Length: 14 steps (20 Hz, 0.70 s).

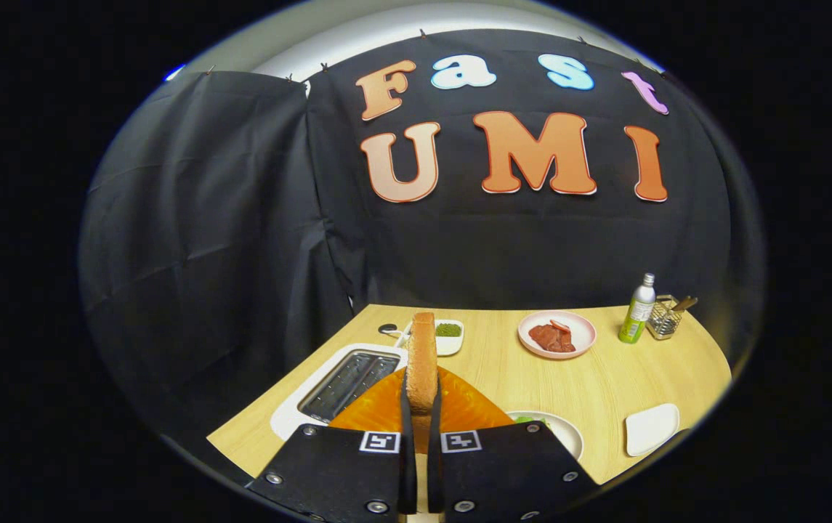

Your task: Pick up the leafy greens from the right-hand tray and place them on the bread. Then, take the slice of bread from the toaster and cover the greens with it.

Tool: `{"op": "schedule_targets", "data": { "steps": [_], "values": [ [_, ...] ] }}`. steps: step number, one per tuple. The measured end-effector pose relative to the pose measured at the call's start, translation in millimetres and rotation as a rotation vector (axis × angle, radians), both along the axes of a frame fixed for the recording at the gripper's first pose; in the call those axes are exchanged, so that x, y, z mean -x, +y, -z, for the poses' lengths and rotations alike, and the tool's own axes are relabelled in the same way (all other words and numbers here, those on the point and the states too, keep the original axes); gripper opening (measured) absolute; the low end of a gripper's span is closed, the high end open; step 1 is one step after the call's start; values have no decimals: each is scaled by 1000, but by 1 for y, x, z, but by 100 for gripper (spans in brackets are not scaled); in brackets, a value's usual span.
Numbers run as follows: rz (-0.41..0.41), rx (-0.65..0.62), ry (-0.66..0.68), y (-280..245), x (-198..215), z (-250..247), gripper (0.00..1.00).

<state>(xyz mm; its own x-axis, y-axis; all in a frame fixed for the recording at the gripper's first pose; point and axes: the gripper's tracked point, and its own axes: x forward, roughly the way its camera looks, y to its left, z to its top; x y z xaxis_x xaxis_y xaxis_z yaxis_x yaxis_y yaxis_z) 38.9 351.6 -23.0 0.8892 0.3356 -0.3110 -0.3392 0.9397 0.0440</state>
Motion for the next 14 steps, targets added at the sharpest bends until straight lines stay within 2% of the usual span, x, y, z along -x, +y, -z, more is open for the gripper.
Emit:
{"op": "schedule_targets", "data": {
  "steps": [14],
  "values": [
    [27,-47,156,-59,-12,93,6]
  ]
}}
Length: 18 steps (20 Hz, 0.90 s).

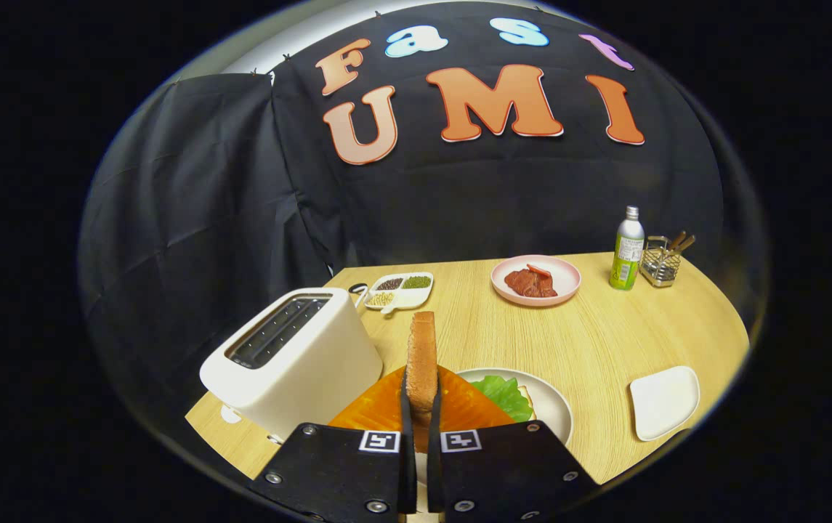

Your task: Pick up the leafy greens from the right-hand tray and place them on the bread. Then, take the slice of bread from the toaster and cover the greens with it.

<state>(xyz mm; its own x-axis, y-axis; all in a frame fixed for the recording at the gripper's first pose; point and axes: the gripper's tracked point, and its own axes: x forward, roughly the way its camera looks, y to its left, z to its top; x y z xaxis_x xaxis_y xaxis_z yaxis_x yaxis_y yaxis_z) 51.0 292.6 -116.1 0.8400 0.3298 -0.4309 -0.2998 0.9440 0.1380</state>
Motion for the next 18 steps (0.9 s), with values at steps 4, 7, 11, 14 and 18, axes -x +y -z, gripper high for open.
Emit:
{"op": "schedule_targets", "data": {
  "steps": [4,7,11,14,18],
  "values": [
    [-4,-29,45,-6,0,19,6],
    [-15,-54,69,-9,0,26,6],
    [-13,-72,79,-19,-2,29,6],
    [-9,-57,87,-28,-3,34,9],
    [18,-72,106,-38,-4,37,12]
  ]
}}
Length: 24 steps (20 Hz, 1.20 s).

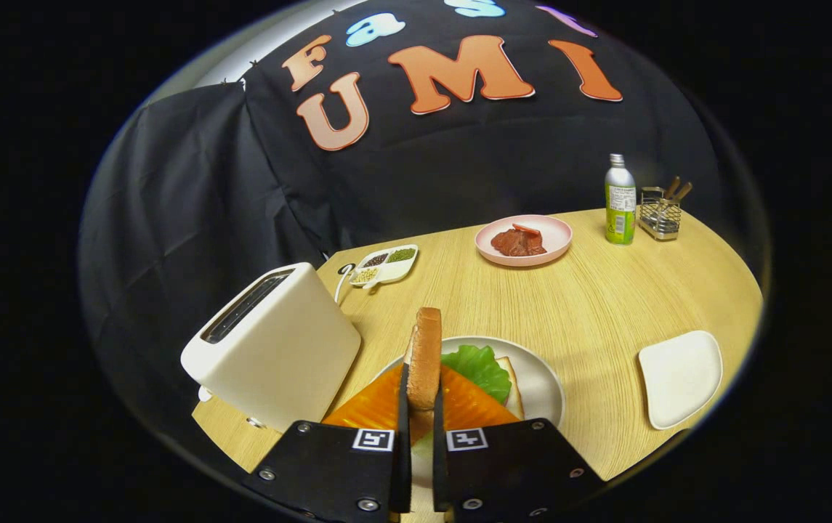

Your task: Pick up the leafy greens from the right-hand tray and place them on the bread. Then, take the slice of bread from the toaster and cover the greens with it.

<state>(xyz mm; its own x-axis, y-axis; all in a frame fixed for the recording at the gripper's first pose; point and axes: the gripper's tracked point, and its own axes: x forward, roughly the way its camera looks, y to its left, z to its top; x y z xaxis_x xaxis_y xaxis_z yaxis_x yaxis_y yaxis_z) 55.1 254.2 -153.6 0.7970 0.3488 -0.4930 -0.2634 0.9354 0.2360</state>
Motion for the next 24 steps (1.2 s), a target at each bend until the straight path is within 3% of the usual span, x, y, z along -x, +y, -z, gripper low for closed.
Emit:
{"op": "schedule_targets", "data": {
  "steps": [3,6,16,20,24],
  "values": [
    [36,43,-5,-15,-3,5,23],
    [49,67,9,-23,-2,10,44],
    [131,140,-1,-62,-10,16,82],
    [161,175,-45,-83,-10,4,96],
    [184,207,-86,-107,-8,-11,98]
  ]
}}
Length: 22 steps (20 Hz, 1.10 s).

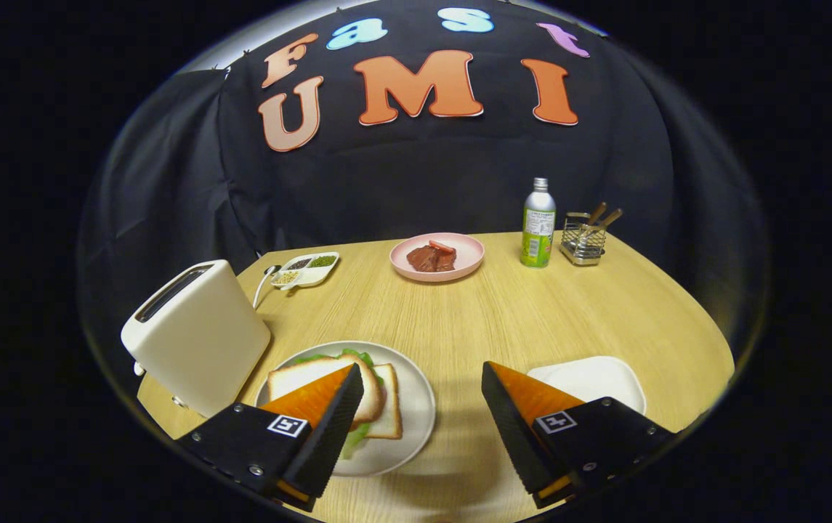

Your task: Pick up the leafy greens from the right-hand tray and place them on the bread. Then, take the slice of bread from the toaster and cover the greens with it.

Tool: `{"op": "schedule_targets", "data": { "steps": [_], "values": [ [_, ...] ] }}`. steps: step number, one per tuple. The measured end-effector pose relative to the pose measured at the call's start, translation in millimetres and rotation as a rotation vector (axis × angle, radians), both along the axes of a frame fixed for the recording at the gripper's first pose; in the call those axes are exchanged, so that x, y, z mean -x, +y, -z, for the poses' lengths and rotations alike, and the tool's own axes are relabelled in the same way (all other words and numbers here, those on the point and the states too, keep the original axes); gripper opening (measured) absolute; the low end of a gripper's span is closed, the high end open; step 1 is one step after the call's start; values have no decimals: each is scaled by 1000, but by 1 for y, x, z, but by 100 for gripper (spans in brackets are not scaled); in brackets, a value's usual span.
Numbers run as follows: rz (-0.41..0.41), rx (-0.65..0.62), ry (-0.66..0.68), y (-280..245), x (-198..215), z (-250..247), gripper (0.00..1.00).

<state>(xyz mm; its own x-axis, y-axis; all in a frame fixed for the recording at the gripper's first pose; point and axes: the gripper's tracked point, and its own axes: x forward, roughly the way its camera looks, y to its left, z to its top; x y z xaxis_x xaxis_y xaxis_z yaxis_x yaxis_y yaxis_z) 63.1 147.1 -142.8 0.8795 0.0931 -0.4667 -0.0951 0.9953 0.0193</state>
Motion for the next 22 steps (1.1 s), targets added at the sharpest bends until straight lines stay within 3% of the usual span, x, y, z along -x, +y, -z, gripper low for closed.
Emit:
{"op": "schedule_targets", "data": {
  "steps": [14,22],
  "values": [
    [40,88,-329,-82,31,-129,98],
    [71,61,-399,-114,52,-146,98]
  ]
}}
